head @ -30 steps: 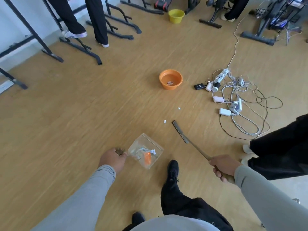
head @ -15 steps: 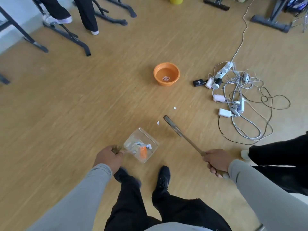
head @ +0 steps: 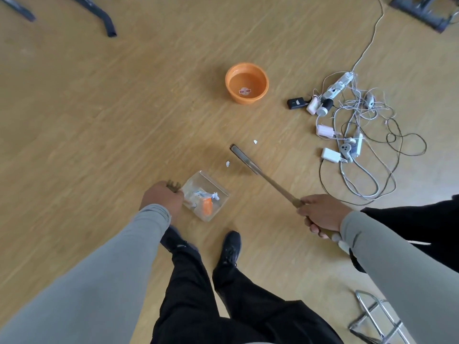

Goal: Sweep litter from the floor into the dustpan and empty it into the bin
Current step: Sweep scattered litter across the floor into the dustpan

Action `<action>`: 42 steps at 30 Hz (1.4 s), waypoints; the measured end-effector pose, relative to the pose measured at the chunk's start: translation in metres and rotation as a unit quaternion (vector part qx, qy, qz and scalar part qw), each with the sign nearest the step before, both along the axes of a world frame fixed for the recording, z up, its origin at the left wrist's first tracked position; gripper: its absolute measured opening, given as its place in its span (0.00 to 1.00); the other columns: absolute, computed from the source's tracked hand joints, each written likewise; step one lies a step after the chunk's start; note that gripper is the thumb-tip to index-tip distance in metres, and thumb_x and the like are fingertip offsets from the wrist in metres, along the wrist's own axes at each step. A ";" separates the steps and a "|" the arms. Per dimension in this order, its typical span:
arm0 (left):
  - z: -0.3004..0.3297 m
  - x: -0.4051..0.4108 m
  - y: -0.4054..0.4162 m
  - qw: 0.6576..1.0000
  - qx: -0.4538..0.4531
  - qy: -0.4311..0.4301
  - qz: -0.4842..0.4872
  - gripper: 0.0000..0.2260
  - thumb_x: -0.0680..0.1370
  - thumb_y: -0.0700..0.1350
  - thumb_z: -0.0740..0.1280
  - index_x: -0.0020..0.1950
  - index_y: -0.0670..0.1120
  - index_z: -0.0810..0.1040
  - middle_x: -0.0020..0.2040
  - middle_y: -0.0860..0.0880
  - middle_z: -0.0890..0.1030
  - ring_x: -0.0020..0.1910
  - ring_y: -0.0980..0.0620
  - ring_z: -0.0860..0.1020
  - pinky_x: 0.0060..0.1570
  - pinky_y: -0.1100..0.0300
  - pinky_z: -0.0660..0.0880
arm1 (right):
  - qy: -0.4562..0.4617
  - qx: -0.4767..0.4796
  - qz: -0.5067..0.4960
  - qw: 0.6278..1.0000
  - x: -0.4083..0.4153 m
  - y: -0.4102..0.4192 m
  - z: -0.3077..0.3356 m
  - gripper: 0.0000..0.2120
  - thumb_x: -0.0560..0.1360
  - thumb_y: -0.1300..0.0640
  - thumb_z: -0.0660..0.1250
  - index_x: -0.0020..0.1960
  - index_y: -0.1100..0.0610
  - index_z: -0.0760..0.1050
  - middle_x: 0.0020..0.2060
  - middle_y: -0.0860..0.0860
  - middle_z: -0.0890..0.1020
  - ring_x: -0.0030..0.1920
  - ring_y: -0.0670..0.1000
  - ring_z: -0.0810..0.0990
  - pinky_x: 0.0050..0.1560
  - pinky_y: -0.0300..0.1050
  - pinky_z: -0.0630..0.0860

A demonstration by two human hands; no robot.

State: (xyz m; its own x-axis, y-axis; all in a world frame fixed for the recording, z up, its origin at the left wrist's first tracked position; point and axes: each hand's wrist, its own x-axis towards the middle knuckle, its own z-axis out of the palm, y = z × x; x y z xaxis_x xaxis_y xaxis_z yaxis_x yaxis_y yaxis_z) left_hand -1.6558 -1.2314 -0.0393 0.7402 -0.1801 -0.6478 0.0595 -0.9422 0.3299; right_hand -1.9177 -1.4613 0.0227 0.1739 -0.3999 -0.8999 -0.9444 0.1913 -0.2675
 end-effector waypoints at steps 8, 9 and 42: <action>-0.007 0.005 0.007 1.000 0.019 -0.008 -0.009 0.08 0.77 0.50 0.66 0.40 0.52 0.71 0.40 0.53 0.77 0.35 0.54 0.74 0.40 0.56 0.71 | 0.016 -0.018 0.067 0.997 0.044 -0.009 -0.002 0.11 0.79 0.63 0.61 0.60 0.57 0.74 0.35 0.59 0.76 0.27 0.53 0.70 0.26 0.42 0.67; -0.009 0.004 0.007 1.000 0.017 -0.008 -0.009 0.06 0.77 0.50 0.66 0.42 0.51 0.73 0.41 0.53 0.78 0.36 0.53 0.76 0.41 0.56 0.72 | 0.017 -0.020 0.074 0.997 0.050 -0.010 -0.006 0.10 0.79 0.63 0.61 0.59 0.57 0.74 0.35 0.59 0.76 0.28 0.54 0.70 0.27 0.42 0.67; -0.009 0.014 -0.005 0.999 0.025 -0.033 -0.007 0.06 0.78 0.52 0.65 0.46 0.50 0.76 0.39 0.53 0.78 0.35 0.52 0.76 0.36 0.58 0.71 | 0.012 0.095 -0.001 0.995 0.024 -0.030 0.018 0.19 0.81 0.62 0.64 0.70 0.51 0.73 0.31 0.57 0.74 0.23 0.51 0.66 0.25 0.39 0.62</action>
